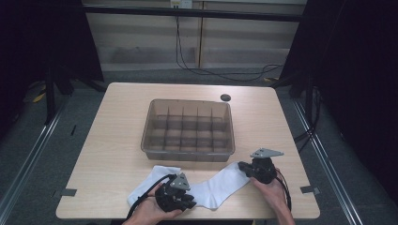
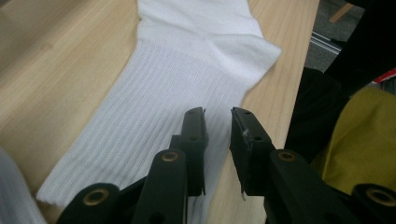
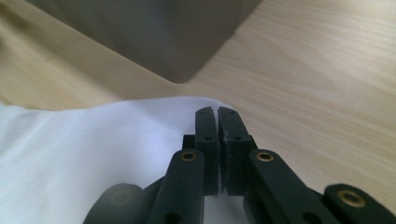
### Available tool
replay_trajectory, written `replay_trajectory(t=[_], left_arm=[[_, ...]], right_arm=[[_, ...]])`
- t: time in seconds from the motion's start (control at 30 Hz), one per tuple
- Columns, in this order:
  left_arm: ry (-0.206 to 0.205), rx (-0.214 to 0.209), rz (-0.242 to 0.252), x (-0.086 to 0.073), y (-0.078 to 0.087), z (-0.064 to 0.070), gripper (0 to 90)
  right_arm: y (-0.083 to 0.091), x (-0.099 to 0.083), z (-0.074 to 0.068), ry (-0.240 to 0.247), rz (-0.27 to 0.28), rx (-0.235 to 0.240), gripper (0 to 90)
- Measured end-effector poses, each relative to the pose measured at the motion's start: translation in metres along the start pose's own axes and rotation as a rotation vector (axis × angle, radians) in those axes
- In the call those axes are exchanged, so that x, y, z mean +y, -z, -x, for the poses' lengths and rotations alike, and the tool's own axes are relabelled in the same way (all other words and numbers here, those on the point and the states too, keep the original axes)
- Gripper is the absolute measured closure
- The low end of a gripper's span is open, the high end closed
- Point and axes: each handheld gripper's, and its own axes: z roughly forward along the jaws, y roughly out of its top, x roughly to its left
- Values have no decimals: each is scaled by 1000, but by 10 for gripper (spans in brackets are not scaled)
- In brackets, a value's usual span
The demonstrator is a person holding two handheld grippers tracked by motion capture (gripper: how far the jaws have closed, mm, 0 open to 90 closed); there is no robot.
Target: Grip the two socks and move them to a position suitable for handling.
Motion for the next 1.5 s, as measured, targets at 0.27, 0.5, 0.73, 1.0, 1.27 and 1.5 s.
replay_trajectory(t=[0.27,0.5,0.73,1.0,1.27,1.5], left_arm=[[-21,5,1,-12,11,-4,752],[-5,30,-2,-21,20,-10,752],[19,39,-20,-27,30,-16,716],[91,20,82,-32,62,-29,651],[209,123,165,-53,103,-65,652],[244,143,163,-63,111,-78,619]], right_arm=[[-1,-8,3,-8,-19,-15,883],[9,-17,-7,12,-36,-11,881],[9,-19,-20,43,-22,27,845],[10,-16,-25,43,26,46,740],[17,-12,-26,40,64,45,725],[15,-12,-27,42,62,43,716]])
